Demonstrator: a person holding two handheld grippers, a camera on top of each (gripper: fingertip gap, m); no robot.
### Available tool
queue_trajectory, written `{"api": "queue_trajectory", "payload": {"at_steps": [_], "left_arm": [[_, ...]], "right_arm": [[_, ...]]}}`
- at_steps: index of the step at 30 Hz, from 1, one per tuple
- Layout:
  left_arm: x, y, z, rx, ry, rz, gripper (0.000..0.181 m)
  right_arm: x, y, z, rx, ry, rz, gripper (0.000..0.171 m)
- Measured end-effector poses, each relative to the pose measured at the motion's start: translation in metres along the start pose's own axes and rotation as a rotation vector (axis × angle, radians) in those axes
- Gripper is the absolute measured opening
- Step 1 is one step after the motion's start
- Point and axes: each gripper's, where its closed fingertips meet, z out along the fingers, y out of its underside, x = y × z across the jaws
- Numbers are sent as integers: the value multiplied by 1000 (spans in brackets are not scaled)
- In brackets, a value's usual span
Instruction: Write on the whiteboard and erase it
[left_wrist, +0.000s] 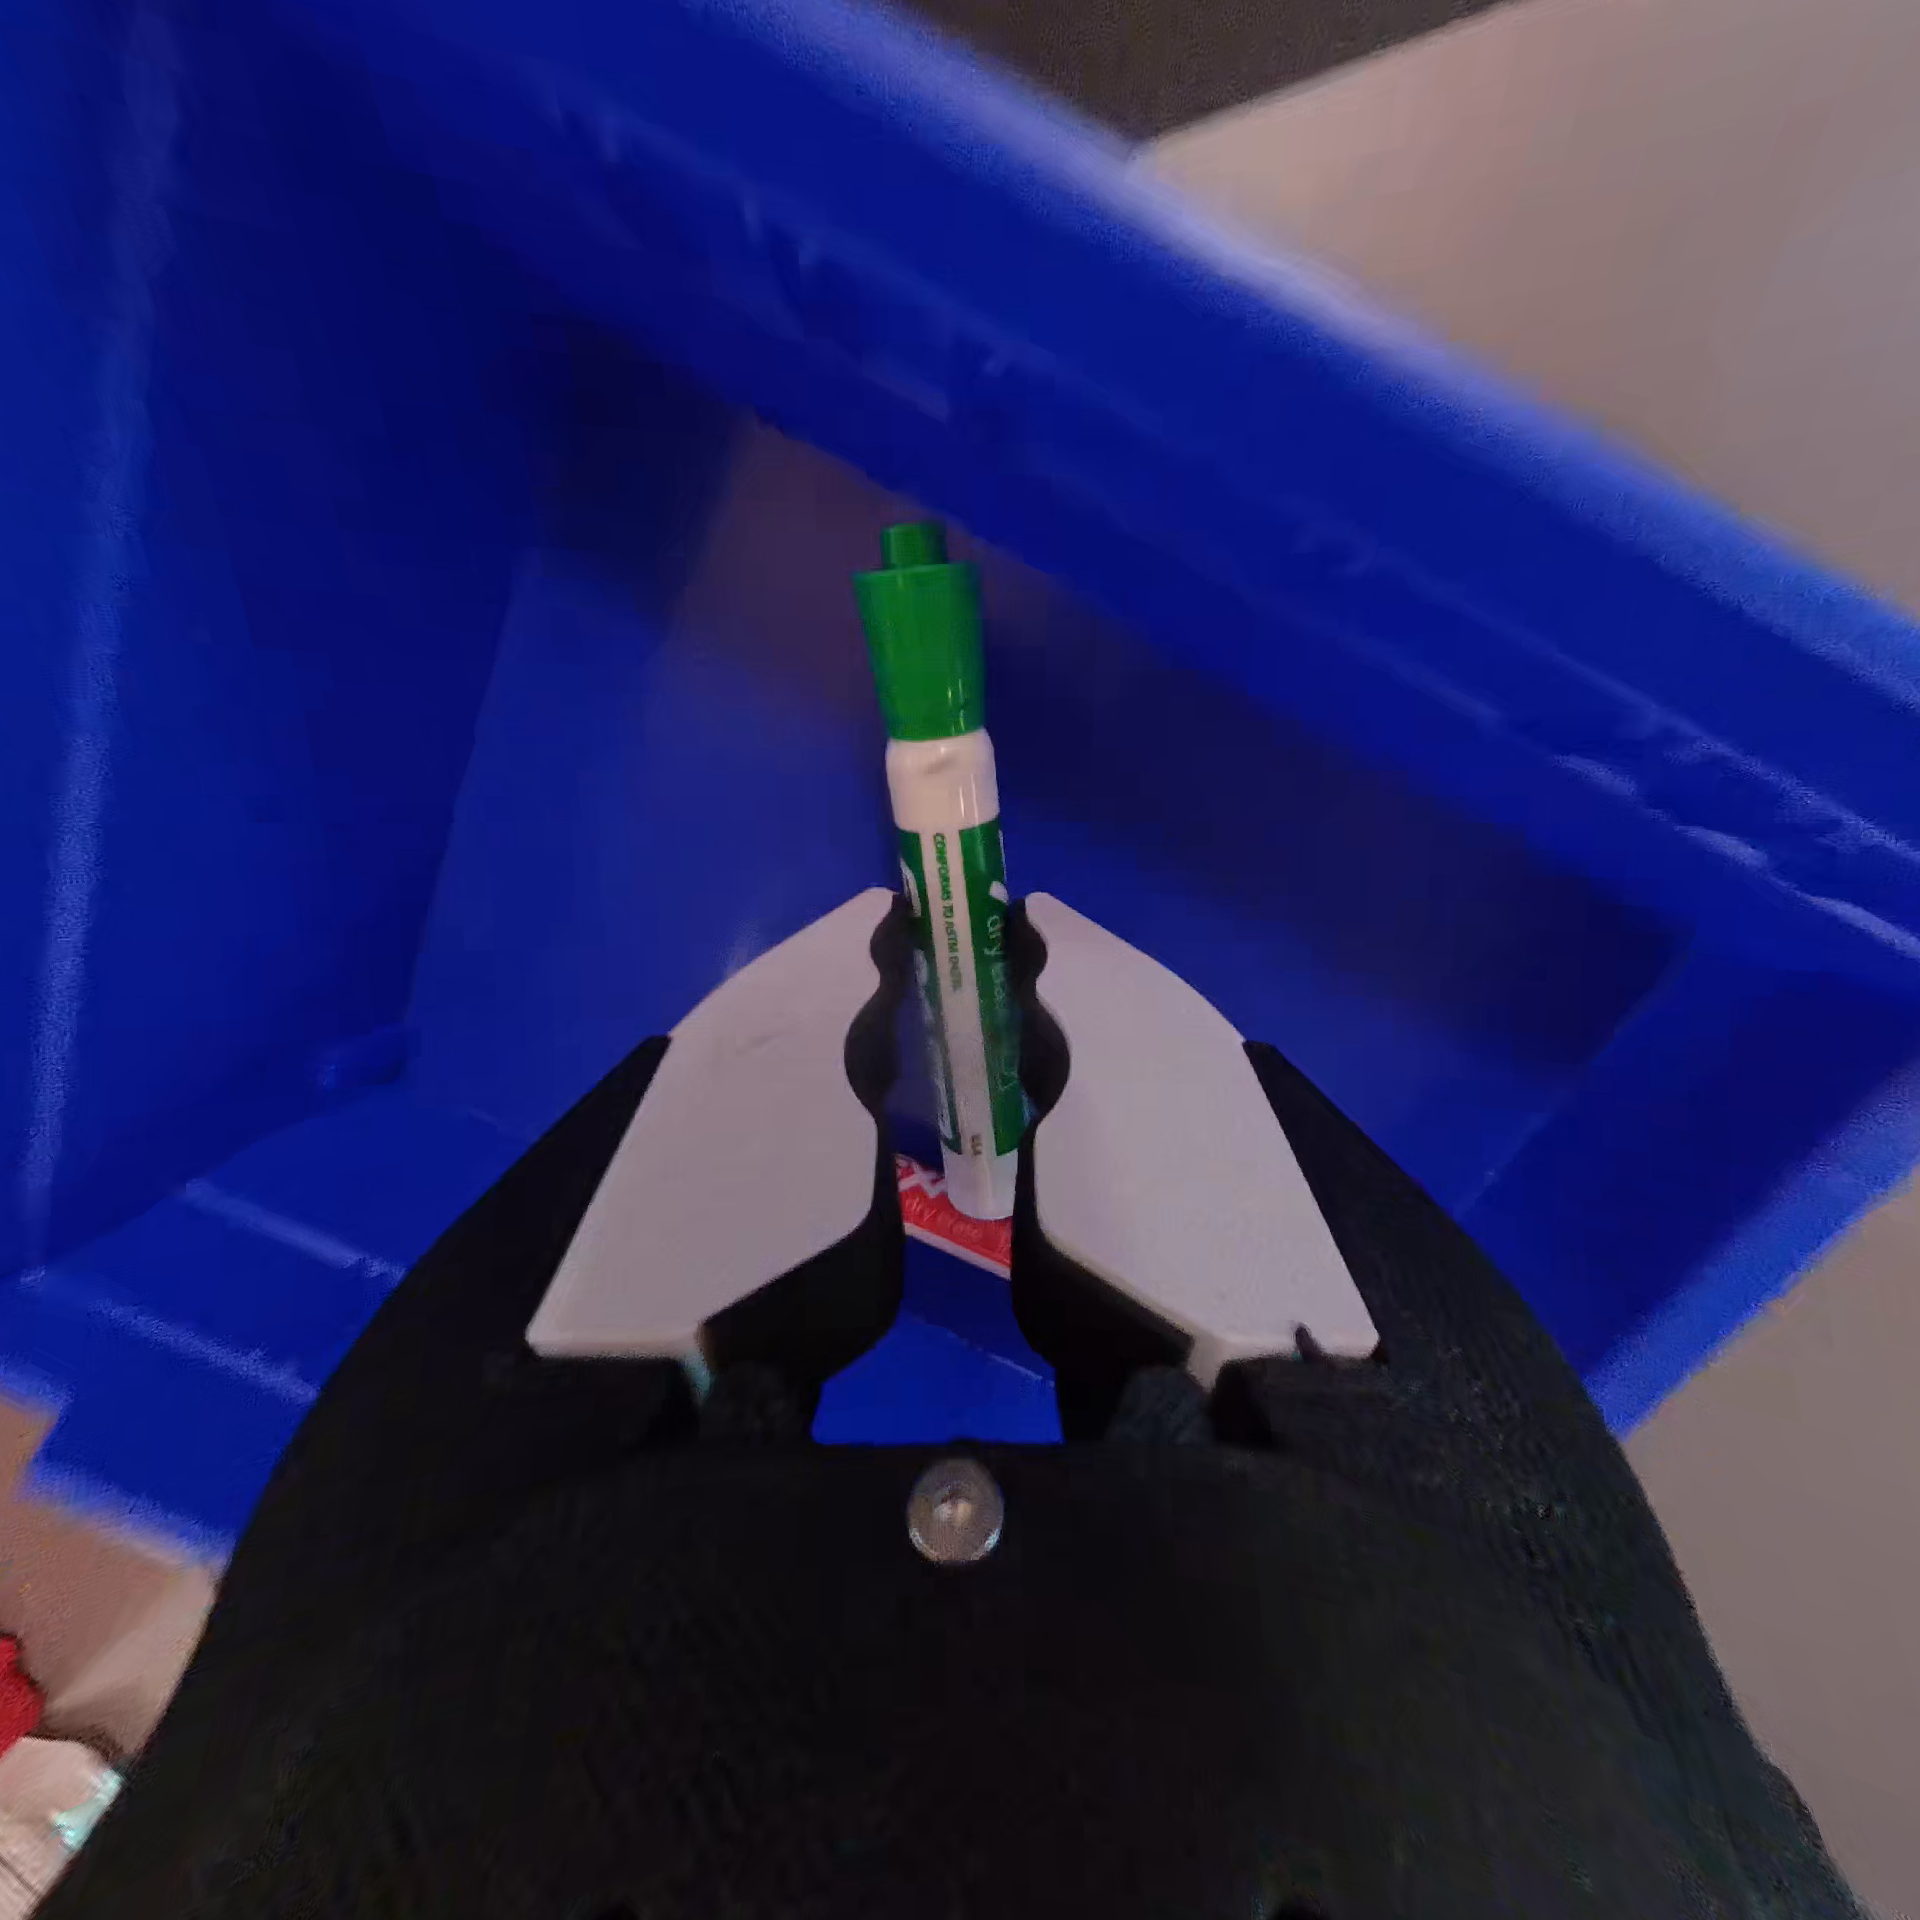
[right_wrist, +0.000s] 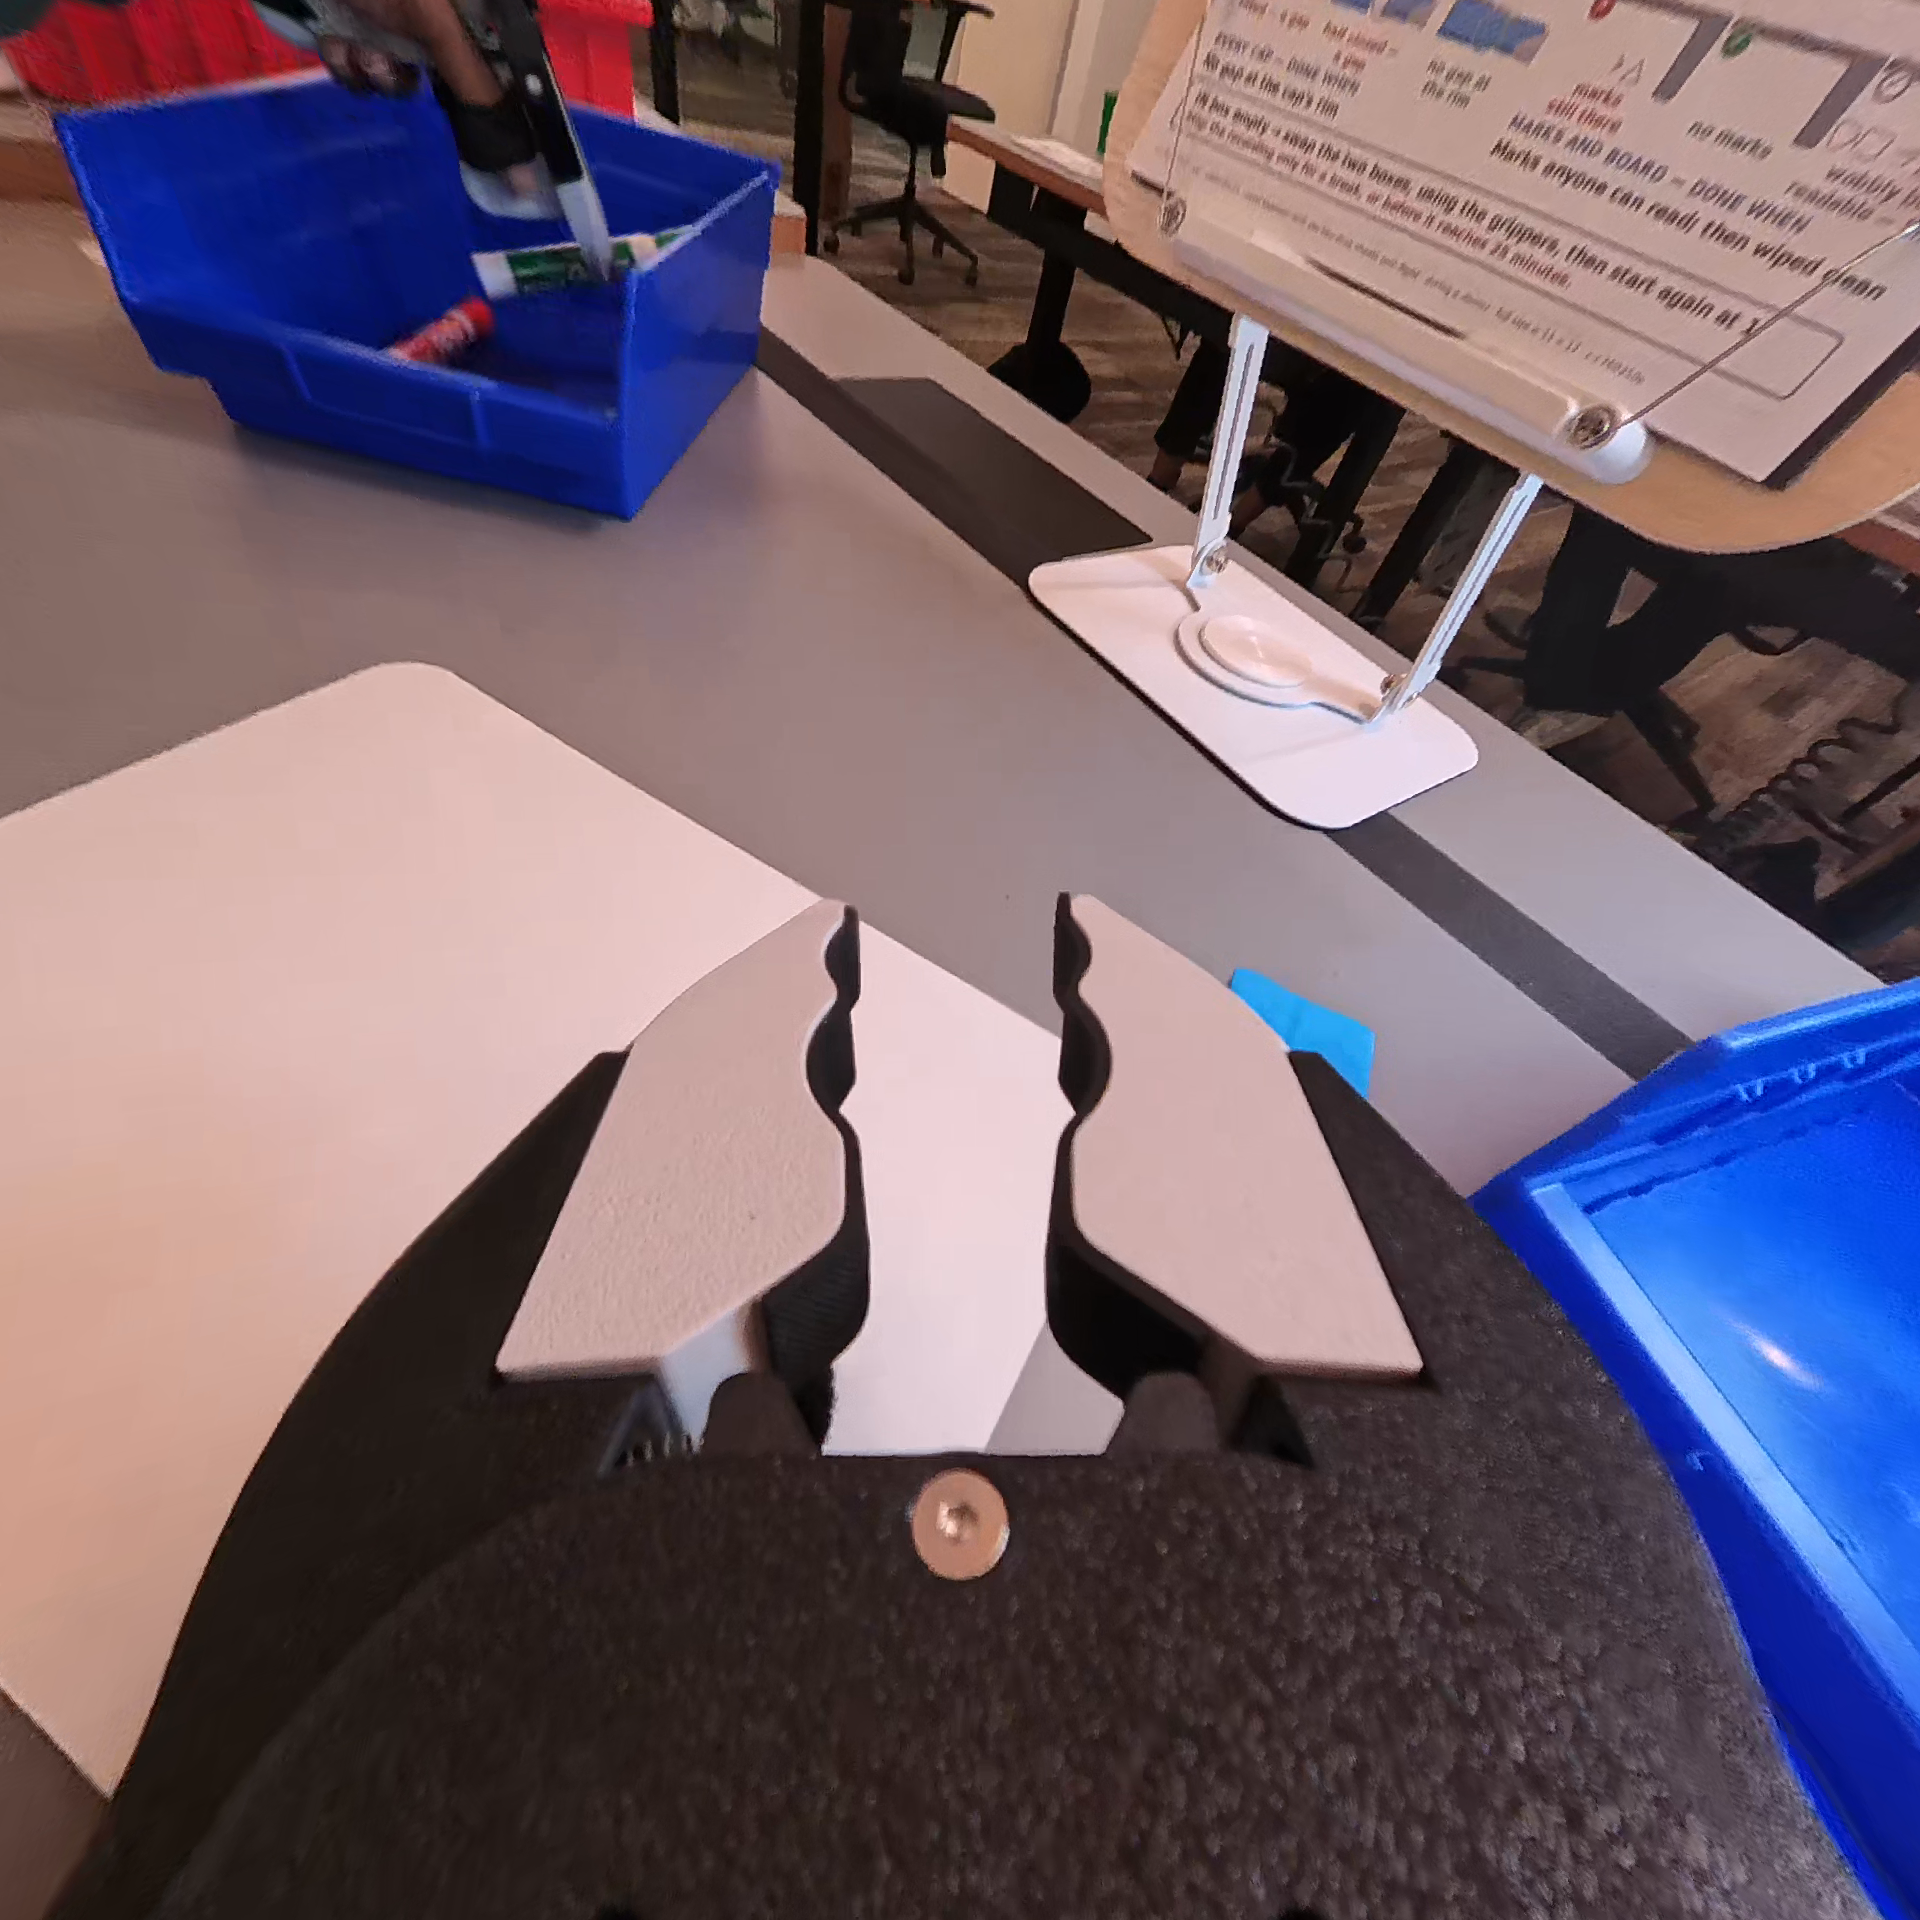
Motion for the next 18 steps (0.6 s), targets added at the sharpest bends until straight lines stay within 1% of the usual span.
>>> {"api": "queue_trajectory", "payload": {"at_steps": [2,4,6,7,9,12,15,18], "left_arm": [[9,-15,-36,132,-12,59,19],[30,-28,-83,300,-19,163,19],[65,-34,-133,484,6,262,19],[88,-33,-155,577,48,314,19],[144,-24,-190,760,194,412,19],[227,5,-211,912,484,505,18],[293,34,-208,957,746,561,18],[336,49,-201,949,986,513,18]], "right_arm": [[0,-6,-1,38,1,6,36],[-1,-11,-2,74,1,5,37],[-4,-16,-3,113,-3,-3,38],[-6,-19,-3,133,-6,-11,38],[-13,-25,-2,167,-14,-29,38],[-29,-30,3,197,-35,-60,38],[-49,-38,10,217,-69,-99,41],[-72,-59,13,254,-81,-152,48]]}}
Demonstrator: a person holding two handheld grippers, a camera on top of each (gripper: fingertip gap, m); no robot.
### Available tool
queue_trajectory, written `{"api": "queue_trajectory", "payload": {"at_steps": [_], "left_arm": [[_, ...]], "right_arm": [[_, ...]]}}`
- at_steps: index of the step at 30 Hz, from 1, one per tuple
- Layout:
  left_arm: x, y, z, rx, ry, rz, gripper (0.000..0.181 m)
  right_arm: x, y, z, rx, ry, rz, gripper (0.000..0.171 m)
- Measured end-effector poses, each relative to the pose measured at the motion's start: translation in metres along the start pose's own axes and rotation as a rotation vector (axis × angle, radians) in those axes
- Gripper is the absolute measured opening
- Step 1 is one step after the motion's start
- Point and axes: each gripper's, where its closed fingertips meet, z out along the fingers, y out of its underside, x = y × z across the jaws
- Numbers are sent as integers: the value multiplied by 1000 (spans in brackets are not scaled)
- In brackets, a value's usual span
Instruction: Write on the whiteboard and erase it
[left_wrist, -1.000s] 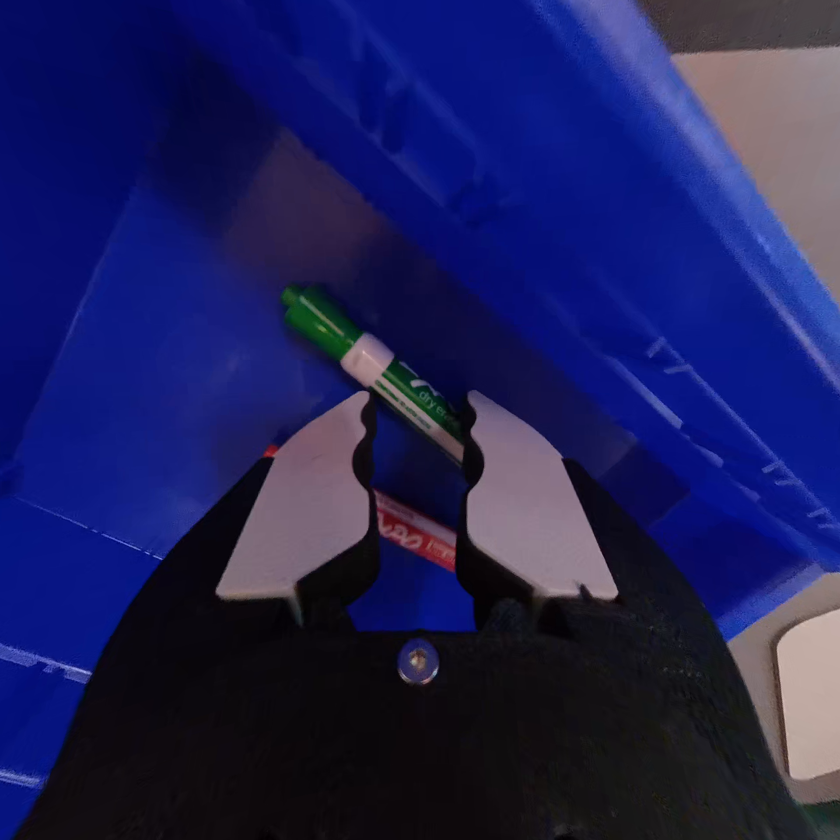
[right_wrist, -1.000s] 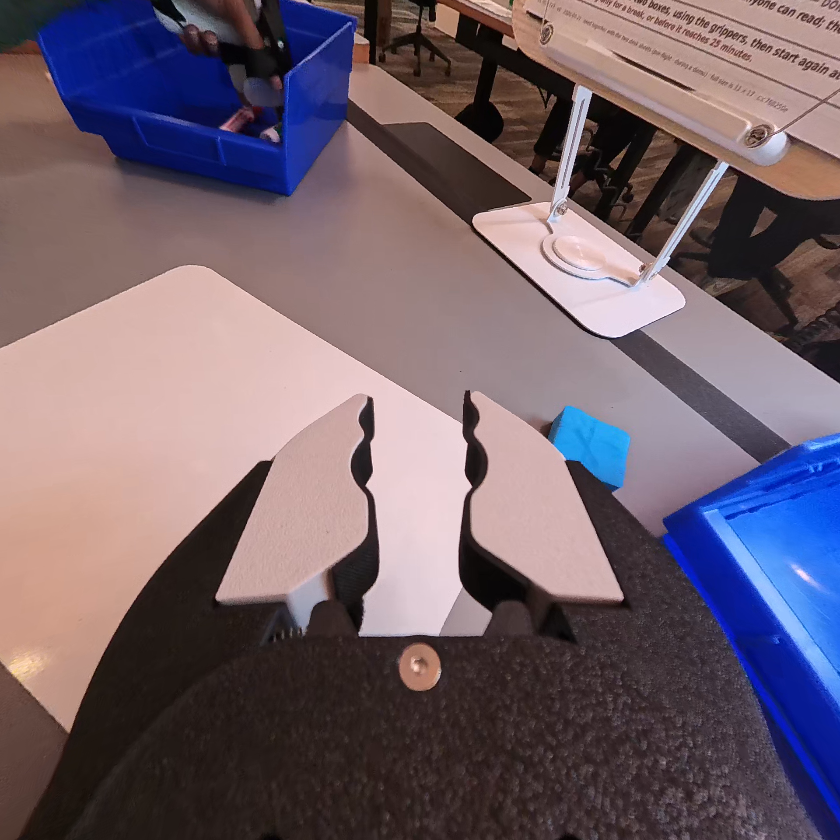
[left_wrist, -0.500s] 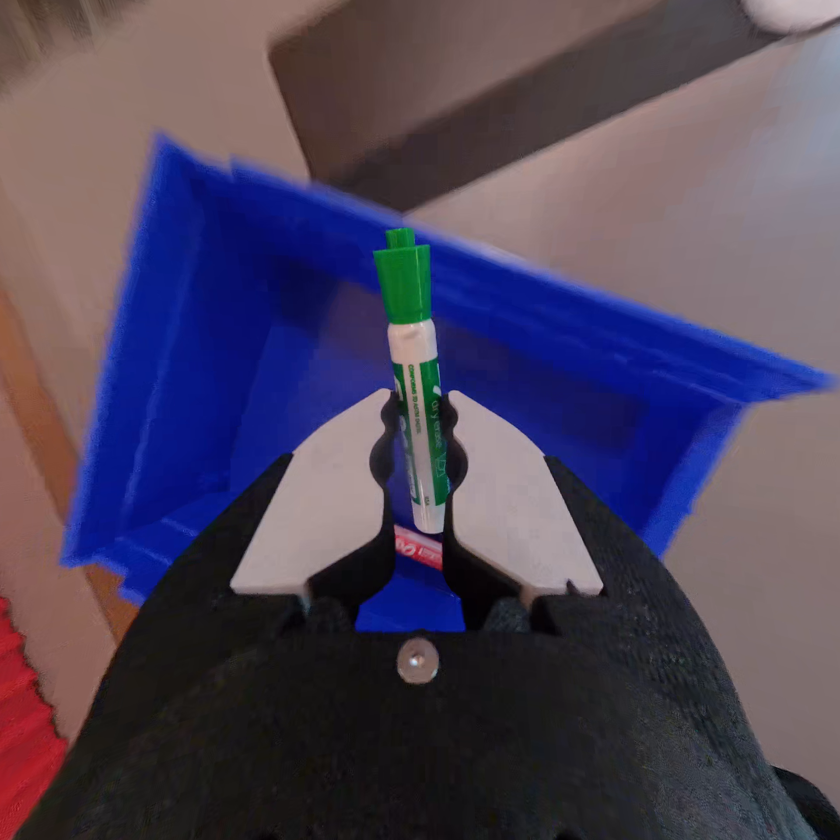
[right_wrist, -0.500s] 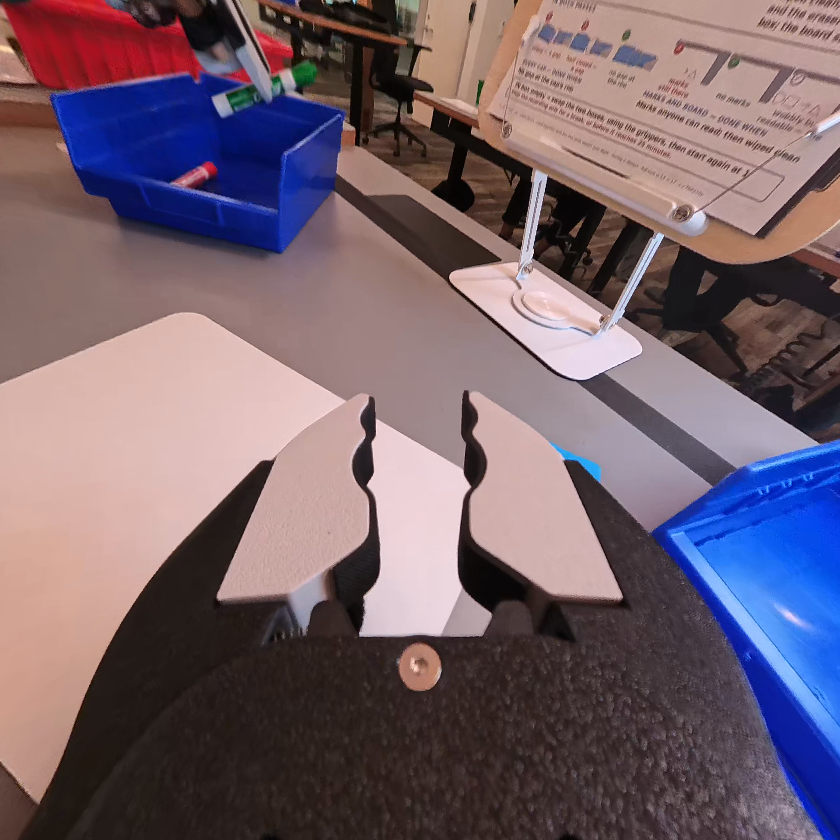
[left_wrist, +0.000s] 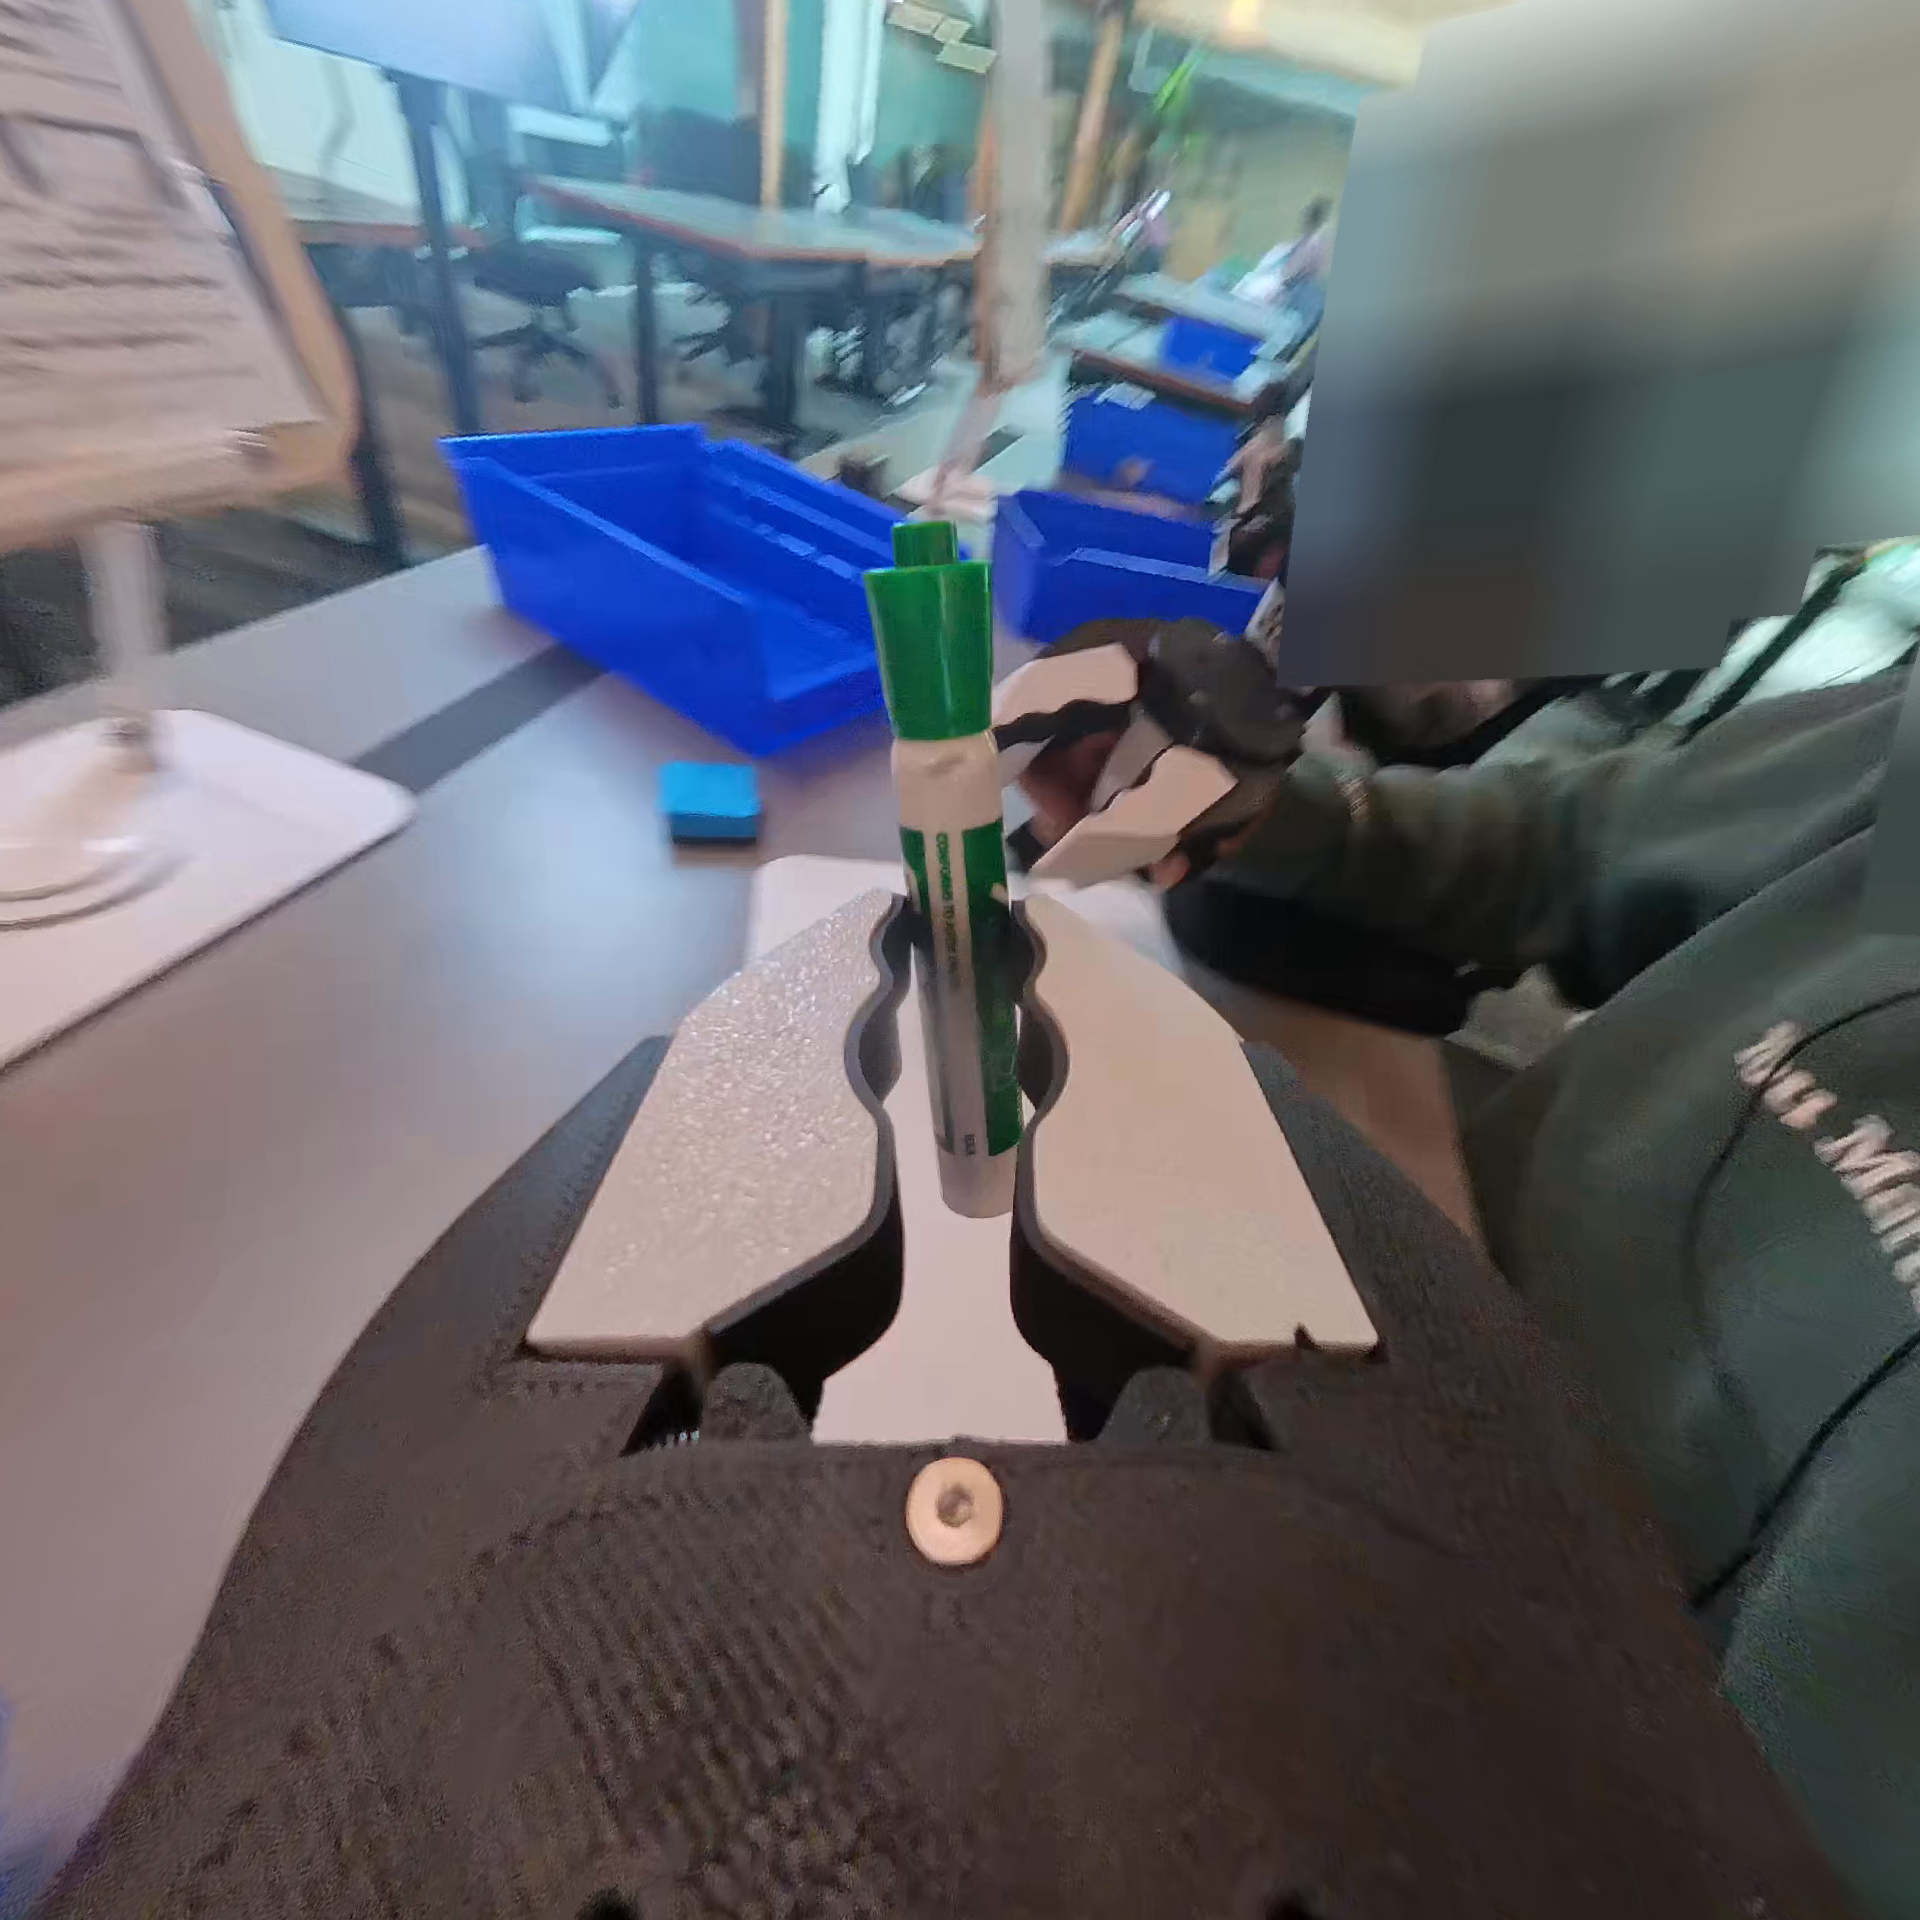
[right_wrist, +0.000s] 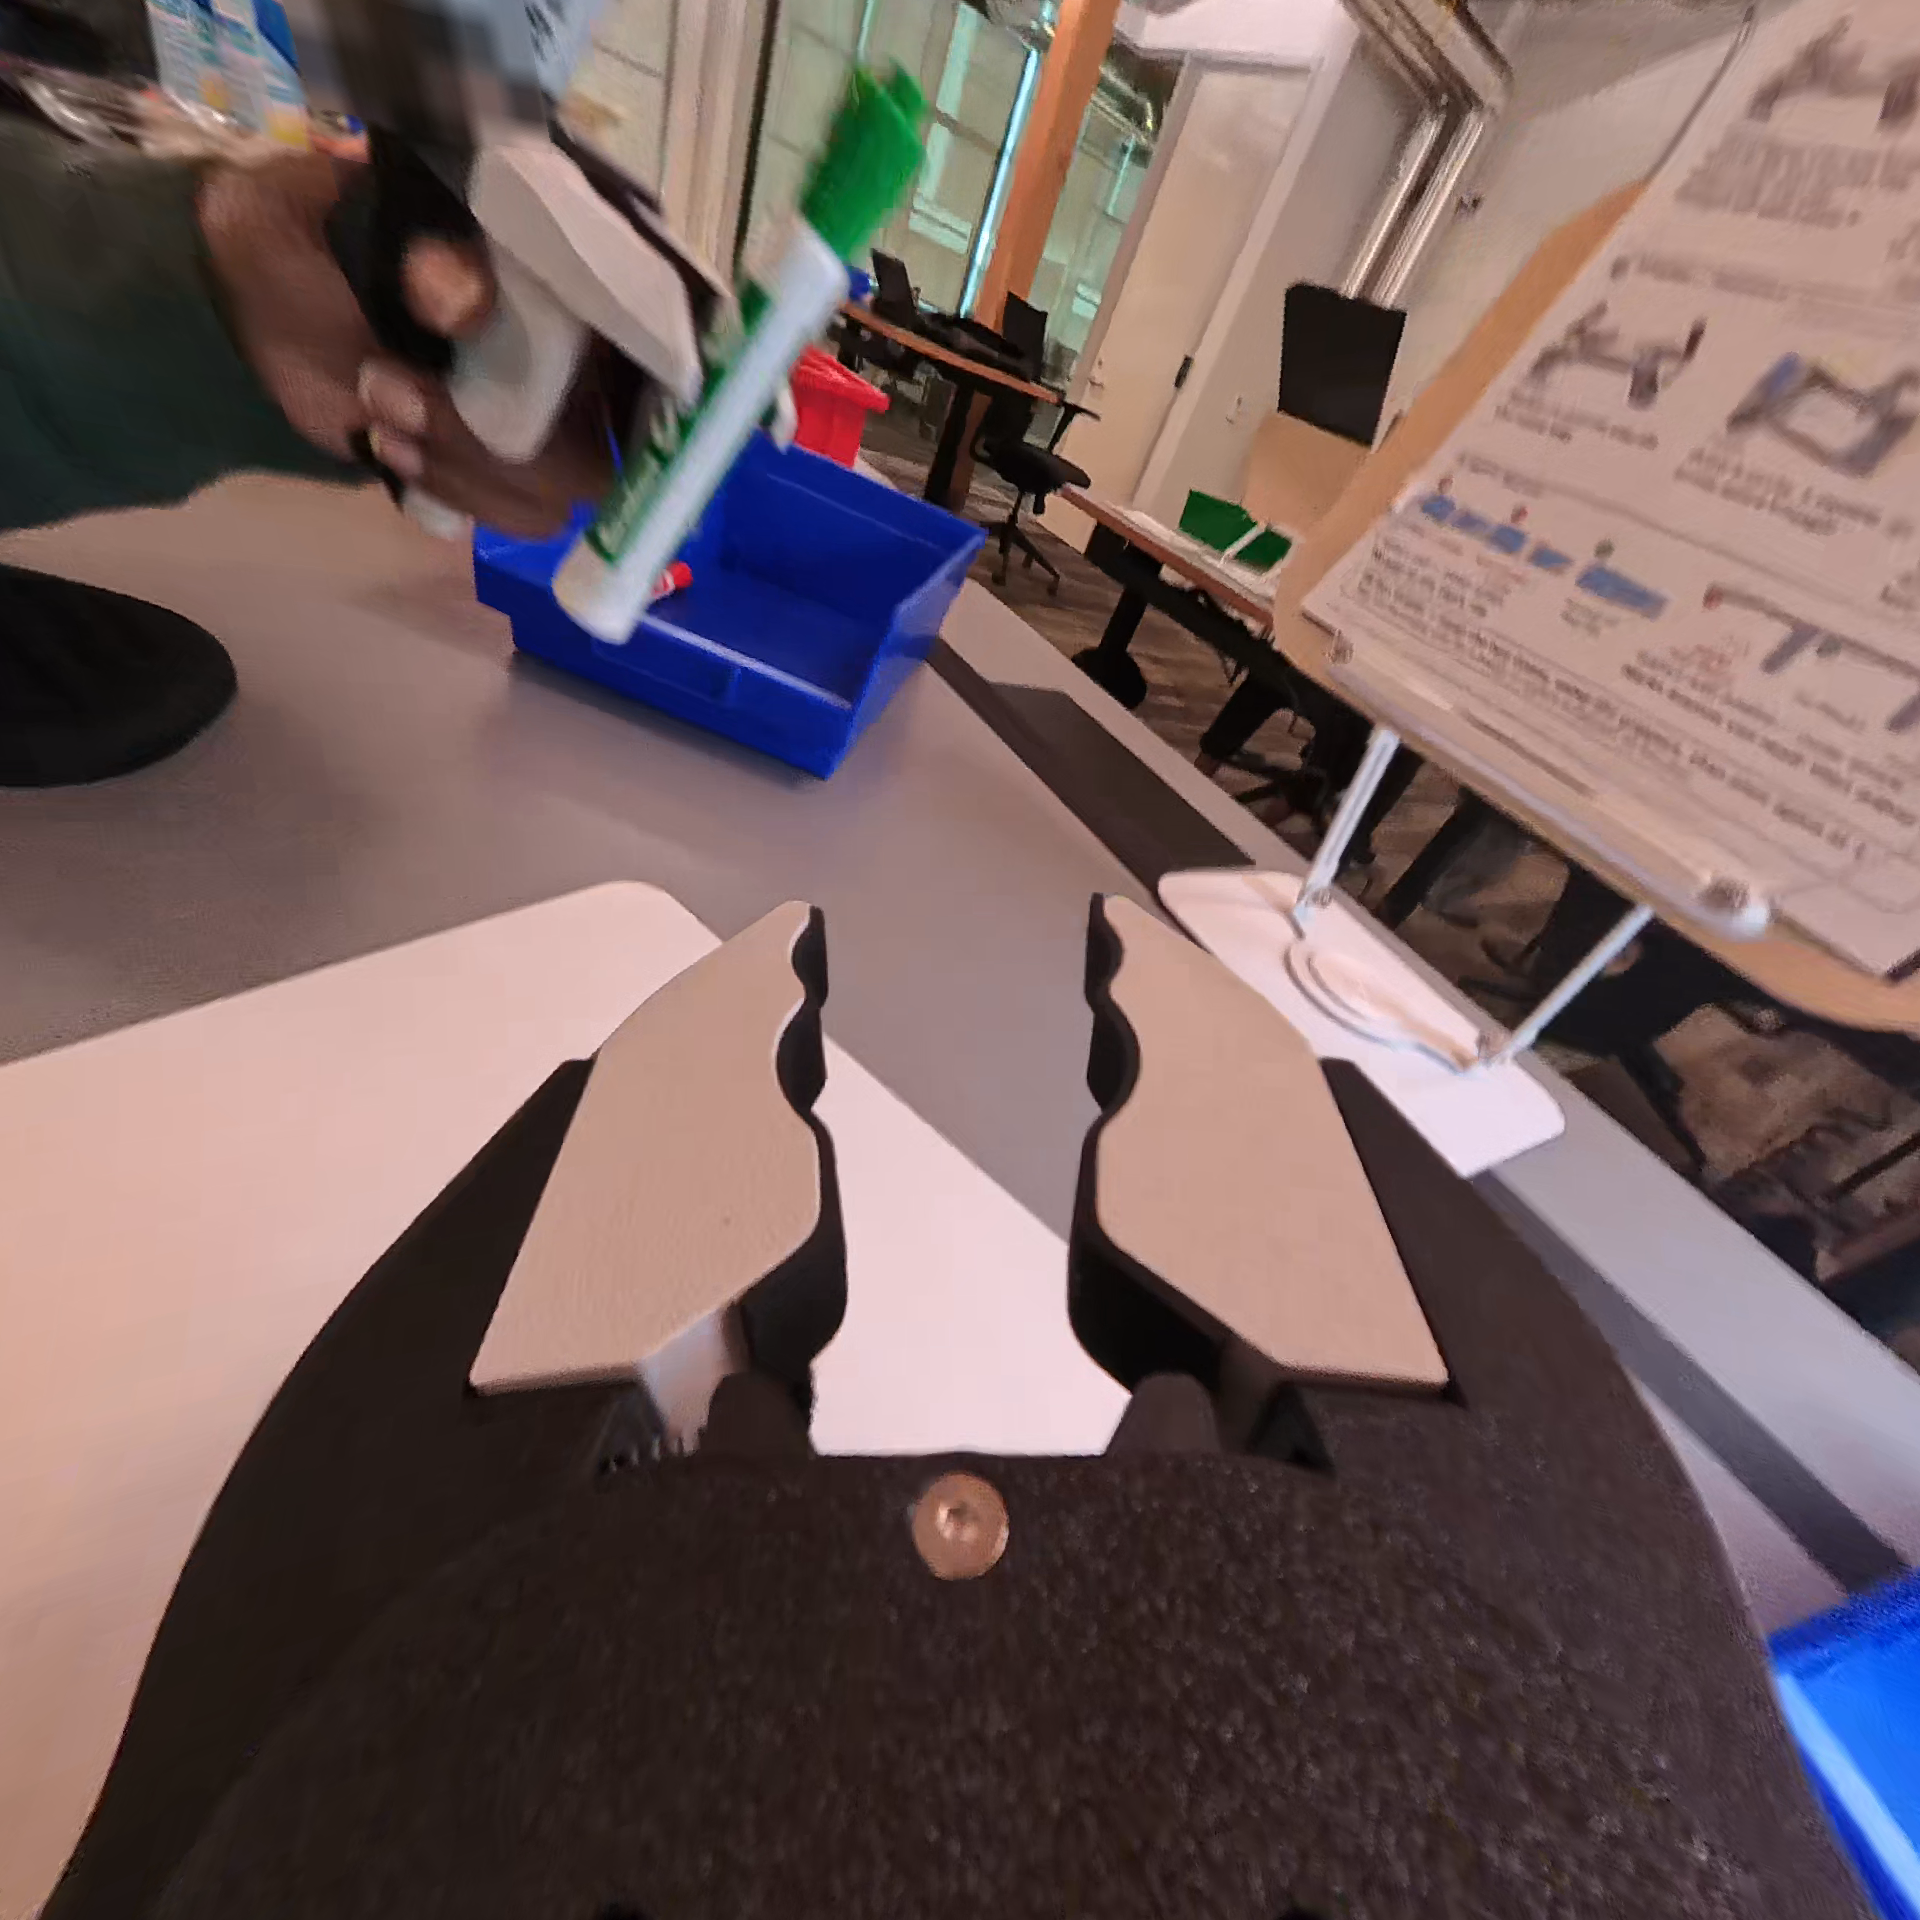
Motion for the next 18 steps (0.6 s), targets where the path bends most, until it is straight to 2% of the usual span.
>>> {"api": "queue_trajectory", "payload": {"at_steps": [5,8,13,18], "left_arm": [[15,4,31,152,148,-220,18],[15,-4,34,275,205,-329,18],[12,-7,31,424,251,-490,18],[8,-6,20,463,287,-532,18]], "right_arm": [[-34,-38,17,49,1,-127,56],[-52,-45,35,47,9,-152,60],[-52,-43,60,35,96,-140,62],[-44,-51,48,103,163,-244,50]]}}
